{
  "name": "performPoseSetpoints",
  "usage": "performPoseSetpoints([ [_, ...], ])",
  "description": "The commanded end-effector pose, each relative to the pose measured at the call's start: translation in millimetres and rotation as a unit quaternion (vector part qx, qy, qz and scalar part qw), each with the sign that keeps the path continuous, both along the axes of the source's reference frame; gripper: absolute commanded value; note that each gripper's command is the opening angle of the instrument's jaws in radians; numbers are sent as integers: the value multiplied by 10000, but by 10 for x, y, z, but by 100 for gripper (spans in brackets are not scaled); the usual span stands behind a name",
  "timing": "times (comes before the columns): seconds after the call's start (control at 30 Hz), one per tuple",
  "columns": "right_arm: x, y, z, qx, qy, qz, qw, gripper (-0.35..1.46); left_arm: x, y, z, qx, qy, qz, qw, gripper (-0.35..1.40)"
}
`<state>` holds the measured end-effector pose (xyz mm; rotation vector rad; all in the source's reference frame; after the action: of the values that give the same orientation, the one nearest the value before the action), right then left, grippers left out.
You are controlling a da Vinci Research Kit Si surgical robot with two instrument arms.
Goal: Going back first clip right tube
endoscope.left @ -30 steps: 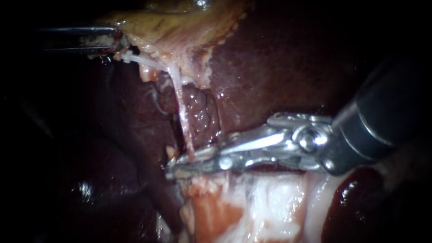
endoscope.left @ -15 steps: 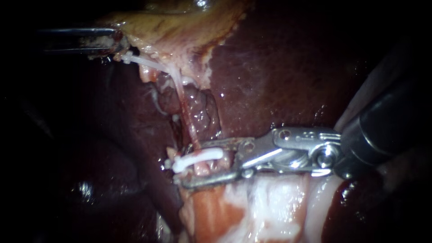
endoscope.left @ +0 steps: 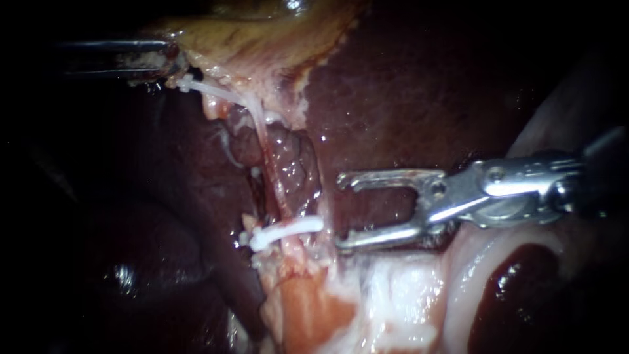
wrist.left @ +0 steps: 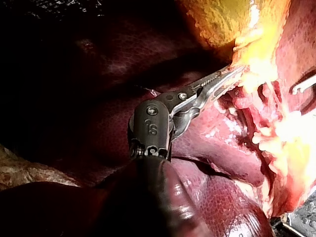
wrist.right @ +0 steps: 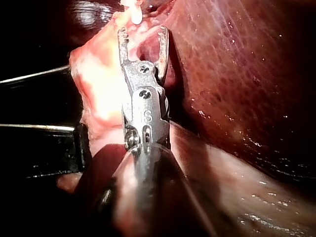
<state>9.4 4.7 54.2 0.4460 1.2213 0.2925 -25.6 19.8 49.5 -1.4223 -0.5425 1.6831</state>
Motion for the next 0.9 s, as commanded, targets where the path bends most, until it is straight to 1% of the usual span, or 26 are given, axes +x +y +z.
performPoseSetpoints([
  [0.03,-3,1,-1,-15,11,-23,10000,50,0,0,0,0,-1,1,10000,-35],
  [0.17,-13,1,-2,-38,11,-49,10000,50,-1,0,0,-1,0,1,10000,-35],
  [0.27,-18,2,-4,-91,28,-75,9999,50,-5,-1,3,-8,-2,2,10000,-35],
  [0.4,-23,3,-6,-110,38,-88,9999,50,-14,-4,13,-33,-10,15,10000,-35],
  [0.53,-26,4,-7,-106,41,-92,9999,50,-29,-8,34,-81,-38,34,10000,-35],
  [0.73,-27,4,-7,-105,43,-96,9999,50,-53,-14,57,-83,11,103,9999,-35],
  [0.83,-29,4,-7,-105,45,-98,9999,50,-60,-17,61,-92,13,126,9999,-35],
  [0.9,-29,4,-8,-105,46,-100,9999,50,-60,-17,61,-92,13,125,9999,-35],
])
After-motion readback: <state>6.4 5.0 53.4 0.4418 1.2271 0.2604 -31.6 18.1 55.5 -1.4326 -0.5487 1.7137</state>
